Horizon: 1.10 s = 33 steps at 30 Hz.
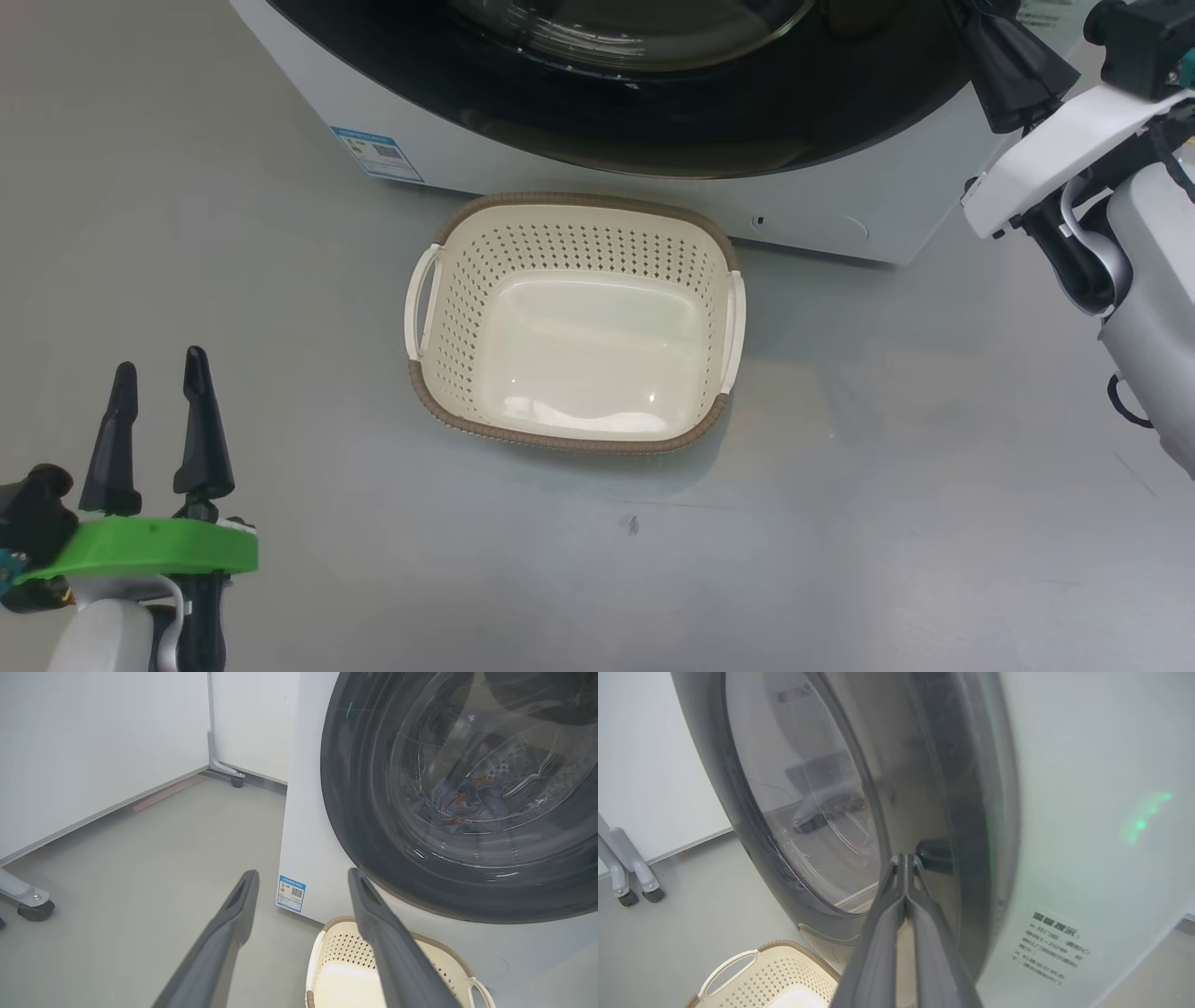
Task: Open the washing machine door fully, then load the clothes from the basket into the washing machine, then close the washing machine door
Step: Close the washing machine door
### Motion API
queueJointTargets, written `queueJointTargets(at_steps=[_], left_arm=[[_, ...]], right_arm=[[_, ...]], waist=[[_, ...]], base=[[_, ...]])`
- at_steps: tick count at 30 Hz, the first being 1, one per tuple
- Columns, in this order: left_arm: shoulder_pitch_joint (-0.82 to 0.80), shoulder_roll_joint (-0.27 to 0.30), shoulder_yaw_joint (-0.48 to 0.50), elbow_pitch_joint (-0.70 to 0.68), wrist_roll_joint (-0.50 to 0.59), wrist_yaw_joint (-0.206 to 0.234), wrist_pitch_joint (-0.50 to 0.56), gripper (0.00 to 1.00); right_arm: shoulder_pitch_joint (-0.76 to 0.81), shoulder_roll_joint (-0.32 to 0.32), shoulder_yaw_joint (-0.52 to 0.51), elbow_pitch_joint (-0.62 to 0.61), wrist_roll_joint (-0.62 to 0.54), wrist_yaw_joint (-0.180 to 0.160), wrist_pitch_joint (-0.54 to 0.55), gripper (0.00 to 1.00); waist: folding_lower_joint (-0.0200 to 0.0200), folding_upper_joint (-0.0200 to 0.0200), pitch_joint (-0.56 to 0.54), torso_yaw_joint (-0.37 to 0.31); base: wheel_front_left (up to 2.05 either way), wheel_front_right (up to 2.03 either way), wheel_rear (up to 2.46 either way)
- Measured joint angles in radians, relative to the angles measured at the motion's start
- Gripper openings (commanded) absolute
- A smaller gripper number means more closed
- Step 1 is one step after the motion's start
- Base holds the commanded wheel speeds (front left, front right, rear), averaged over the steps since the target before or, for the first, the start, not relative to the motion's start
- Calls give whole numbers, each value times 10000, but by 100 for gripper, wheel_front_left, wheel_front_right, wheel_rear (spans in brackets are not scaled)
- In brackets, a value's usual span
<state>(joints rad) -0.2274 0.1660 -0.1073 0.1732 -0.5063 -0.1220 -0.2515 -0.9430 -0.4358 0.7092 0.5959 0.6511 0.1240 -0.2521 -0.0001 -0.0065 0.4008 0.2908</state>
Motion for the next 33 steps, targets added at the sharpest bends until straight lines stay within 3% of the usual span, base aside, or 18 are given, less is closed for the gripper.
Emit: queueJointTargets(at_steps=[3, 6, 10, 12, 13, 33], left_arm=[[3, 35, 40, 35, 4, 0, 0, 100], [11, 54, 102, 82, 46, 0, 0, 100], [40, 111, 215, 113, 61, 0, 0, 100], [71, 161, 303, 125, 79, 0, 0, 100], [81, 209, 343, 128, 104, 0, 0, 100], [784, 326, 431, 165, 267, 0, 0, 100]], right_arm=[[85, 100, -161, -48, 0, -2, 0, 3], [276, 253, -251, -194, -2, -4, 0, 20], [498, 447, -332, -525, -119, -4, 0, 54], [656, 552, -372, -669, -207, -4, 0, 90], [756, 598, -408, -740, -232, -4, 0, 100], [3034, 993, -1095, -1530, -443, -4, 0, 100]], waist=[[0, 0, -158, -69], [0, 0, -334, -160], [0, 0, -576, -342], [0, 0, -698, -457], [0, 0, -759, -517], [0, 0, -2100, -1803]], base=[[0, 0, 0], [0, 0, 0], [0, 0, 0], [0, 0, 0], [0, 0, 0], [0, 0, 0]])
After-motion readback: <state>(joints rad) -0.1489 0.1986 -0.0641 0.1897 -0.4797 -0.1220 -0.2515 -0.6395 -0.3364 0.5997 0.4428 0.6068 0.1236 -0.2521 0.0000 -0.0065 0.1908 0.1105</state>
